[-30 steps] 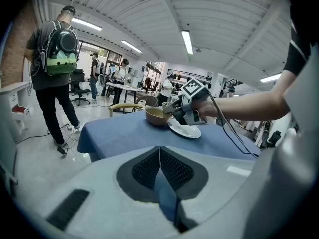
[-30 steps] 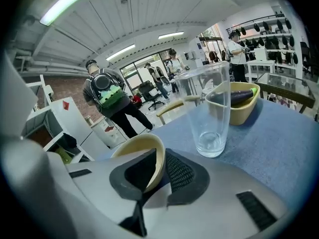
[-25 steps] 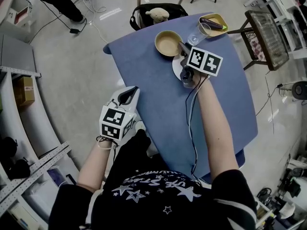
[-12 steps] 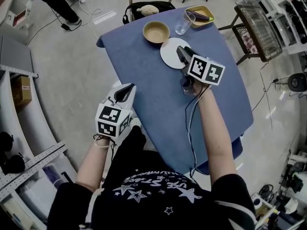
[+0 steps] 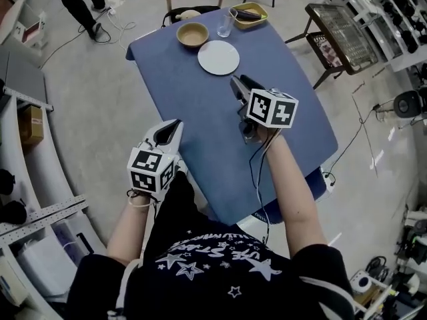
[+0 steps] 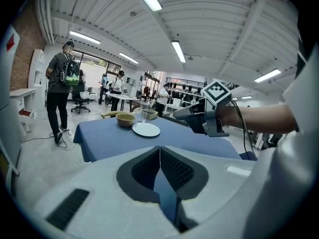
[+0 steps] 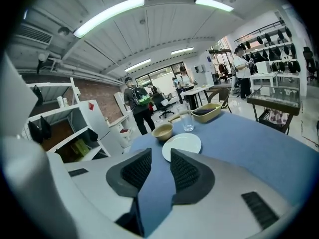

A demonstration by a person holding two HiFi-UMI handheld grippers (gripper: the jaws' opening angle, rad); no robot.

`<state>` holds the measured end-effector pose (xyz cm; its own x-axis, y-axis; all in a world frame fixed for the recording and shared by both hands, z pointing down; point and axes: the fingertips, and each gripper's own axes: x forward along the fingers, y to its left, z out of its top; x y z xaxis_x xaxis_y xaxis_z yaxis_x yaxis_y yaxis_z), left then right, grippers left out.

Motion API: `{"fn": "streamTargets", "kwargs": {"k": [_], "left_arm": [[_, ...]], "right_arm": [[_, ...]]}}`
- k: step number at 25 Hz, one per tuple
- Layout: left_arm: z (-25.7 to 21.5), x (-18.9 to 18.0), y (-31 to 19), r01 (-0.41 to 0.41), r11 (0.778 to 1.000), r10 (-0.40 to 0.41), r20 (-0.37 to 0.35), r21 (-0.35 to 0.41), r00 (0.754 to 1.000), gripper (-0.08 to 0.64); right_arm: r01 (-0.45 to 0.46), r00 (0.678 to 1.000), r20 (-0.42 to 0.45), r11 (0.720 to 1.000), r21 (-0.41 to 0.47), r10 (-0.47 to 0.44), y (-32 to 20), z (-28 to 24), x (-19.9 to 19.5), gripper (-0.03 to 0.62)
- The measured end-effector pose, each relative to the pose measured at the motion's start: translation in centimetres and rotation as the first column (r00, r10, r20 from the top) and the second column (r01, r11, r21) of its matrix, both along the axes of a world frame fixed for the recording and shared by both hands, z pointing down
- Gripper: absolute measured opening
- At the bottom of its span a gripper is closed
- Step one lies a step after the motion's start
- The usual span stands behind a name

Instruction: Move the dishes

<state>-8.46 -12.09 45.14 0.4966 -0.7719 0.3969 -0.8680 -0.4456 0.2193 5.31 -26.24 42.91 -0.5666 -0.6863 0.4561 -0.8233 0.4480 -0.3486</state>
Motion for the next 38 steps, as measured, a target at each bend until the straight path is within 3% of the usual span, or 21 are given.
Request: {"fn": "streamTargets", "kwargs": {"k": [6, 14, 17, 27, 38], "left_arm": [[-2.2, 4.9, 4.0, -0.017, 0.998, 0.016, 0.006, 0.055, 1.0, 0.02], [-4.7, 9.4, 11.3, 0.0, 0.995, -0.001, 0.013, 0.1, 1.0, 0.02], [-5.2, 11.0, 14.0, 0.012, 0.995, -0.013, 0.002, 0.099, 1.0, 0.02], [-5.2, 13.8, 21.8, 0.056, 0.995, -0.057, 0.014, 0.079, 0.998, 0.02], [-4.5, 12.3, 27.3, 0.027, 0.998, -0.027, 0.007, 0.054, 1.0, 0.02]], "right_arm": [[0.022, 1.0, -0.014, 0.997, 0.075, -0.021, 5.6, -3.1, 4.1, 0.106], [0.075, 0.997, -0.03, 0.981, 0.182, -0.071, 14.1, -6.8, 8.0, 0.005], [0.11, 0.994, -0.017, 0.973, 0.202, -0.109, 17.3, -7.4, 9.2, 0.003], [0.144, 0.988, 0.043, 0.979, 0.144, -0.151, 25.5, -4.5, 11.8, 0.003], [0.125, 0.991, 0.019, 0.983, 0.138, -0.129, 31.3, -3.6, 10.9, 0.003]]}}
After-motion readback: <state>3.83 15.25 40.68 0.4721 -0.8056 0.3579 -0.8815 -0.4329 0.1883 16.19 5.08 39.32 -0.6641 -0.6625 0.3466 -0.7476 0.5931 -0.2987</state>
